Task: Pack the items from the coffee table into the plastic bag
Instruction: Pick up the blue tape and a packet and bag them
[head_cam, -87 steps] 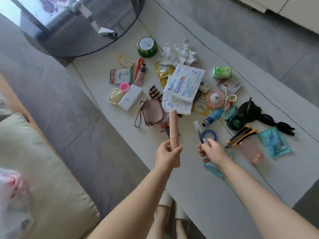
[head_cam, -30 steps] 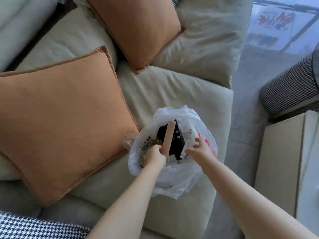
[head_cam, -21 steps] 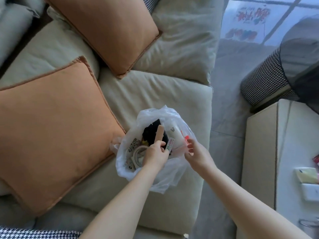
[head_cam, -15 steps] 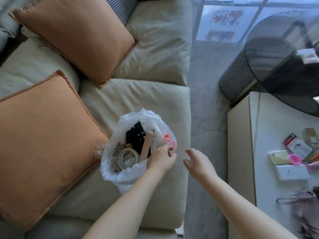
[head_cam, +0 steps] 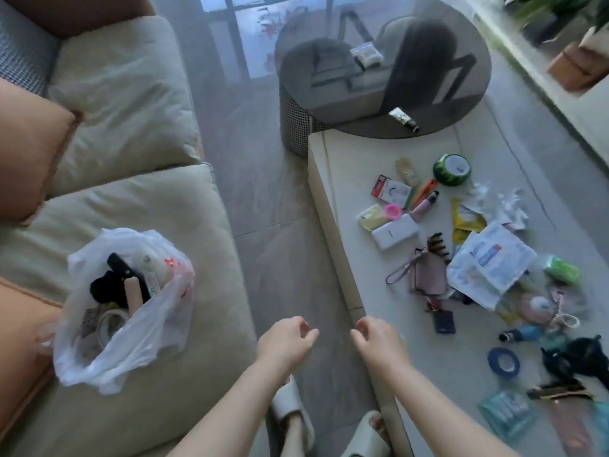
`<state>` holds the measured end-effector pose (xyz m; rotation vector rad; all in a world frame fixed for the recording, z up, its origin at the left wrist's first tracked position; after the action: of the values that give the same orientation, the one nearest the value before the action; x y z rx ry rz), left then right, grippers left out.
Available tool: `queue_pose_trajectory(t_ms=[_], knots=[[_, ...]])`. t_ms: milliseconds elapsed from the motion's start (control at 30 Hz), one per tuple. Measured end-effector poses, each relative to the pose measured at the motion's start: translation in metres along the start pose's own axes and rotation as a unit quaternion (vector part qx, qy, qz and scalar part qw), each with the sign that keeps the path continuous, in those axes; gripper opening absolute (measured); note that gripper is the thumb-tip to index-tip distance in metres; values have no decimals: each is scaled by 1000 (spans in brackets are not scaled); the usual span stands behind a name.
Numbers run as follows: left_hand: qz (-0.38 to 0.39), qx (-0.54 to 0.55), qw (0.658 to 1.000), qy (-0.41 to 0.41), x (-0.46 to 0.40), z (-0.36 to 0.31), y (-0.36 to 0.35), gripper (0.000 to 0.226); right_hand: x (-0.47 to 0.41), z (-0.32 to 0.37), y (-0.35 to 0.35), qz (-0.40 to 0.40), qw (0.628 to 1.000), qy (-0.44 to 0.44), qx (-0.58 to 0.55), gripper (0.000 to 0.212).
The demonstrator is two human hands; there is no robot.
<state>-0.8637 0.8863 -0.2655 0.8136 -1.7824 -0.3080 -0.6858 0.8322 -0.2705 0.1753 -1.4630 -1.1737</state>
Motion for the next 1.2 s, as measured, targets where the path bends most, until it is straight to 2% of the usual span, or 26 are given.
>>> queue_pose_trajectory(t_ms=[300,567,700,900,1200], knots=[[69,-124,986,-84,30,-126,-135,34,55,-209,3,-35,985,-138,-94,32],[117,-179,968,-128,44,-207,-237,33,88,-339,-25,-37,959,-234,-158,33],[126,-200,959,-154,40,-231,-275,33,97,-384,-56,-3,940,-284,-189,35],[112,-226,946,-206,2,-261,-326,39,79,-423,-100,8,904,-338,-263,40],[104,-275,912,-285,-58,-304,-395,57,19,-456,-133,-38,864,-429,-261,49]])
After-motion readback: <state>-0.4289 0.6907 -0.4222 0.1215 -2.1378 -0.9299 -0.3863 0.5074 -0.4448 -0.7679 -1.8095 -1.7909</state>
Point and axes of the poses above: each hand's wrist, its own x-axis away from the middle knuckle, its own y-axis out of the back of the hand, z = x × y, the point moved 9 cm from there along -x, towards the middle knuckle, and after that the axes turned 6 degrees about x, right-handed, at the moved point
